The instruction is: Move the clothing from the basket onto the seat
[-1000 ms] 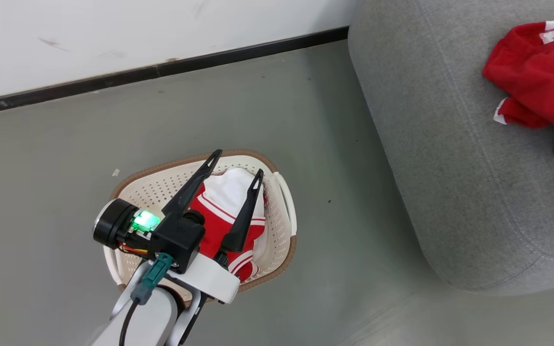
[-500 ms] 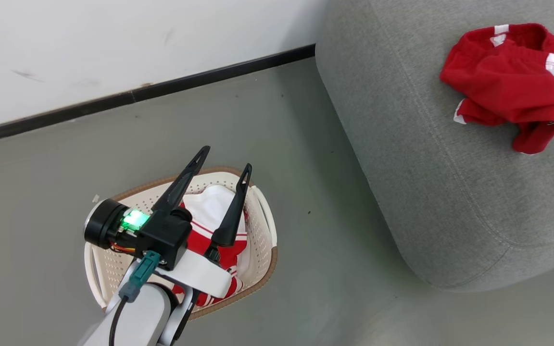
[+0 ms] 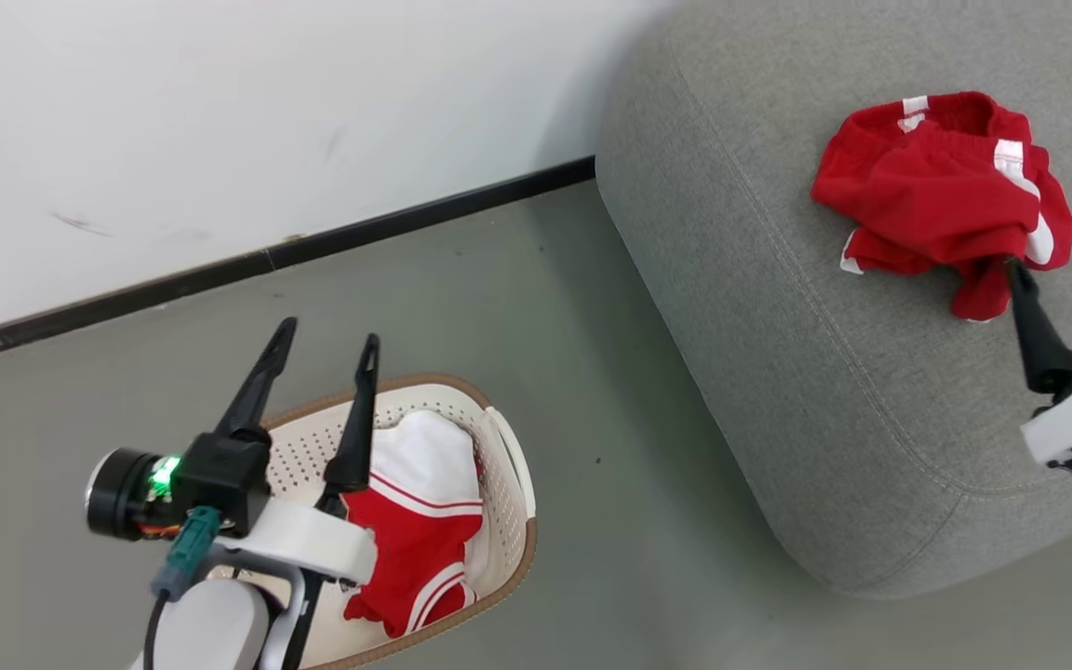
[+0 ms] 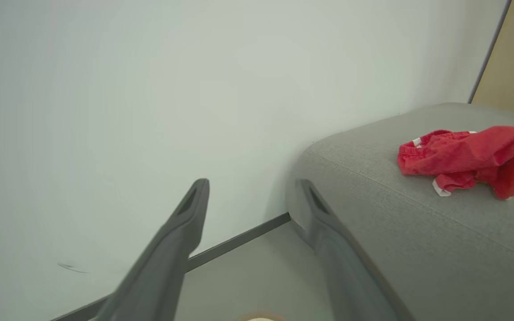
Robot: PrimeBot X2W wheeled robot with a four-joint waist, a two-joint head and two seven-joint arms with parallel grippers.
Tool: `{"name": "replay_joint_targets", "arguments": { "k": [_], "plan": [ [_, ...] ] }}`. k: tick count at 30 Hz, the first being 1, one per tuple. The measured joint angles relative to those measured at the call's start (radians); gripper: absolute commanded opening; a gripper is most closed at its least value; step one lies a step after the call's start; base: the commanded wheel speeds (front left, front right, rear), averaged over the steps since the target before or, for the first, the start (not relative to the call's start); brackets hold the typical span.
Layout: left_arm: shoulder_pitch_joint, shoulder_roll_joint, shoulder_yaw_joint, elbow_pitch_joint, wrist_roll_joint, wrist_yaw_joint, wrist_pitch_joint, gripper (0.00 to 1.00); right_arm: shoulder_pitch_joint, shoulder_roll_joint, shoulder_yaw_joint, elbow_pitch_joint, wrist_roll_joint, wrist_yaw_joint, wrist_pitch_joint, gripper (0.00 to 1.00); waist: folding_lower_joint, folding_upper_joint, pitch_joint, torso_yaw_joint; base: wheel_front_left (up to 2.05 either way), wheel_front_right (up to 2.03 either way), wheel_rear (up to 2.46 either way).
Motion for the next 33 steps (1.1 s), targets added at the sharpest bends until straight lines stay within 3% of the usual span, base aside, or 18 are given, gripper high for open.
{"name": "replay_joint_targets", "arguments": {
  "k": [15,33],
  "plan": [
    [0.173,0.012,0.115,0.036,-0.058,0.077,-0.033,1.0,-0.035,0.074,0.121,-0.064,-0.08,0.0,-0.001,1.0,0.0,0.0,-0.119,0.071,0.0,0.0,0.0],
    [0.332,-0.001,0.137,0.066,-0.087,0.086,-0.05,1.0,0.103,0.162,0.103,-0.056,-0.191,0.0,-0.001,1.0,0.0,0.0,-0.246,0.178,0.0,0.0,0.0]
  ]
}}
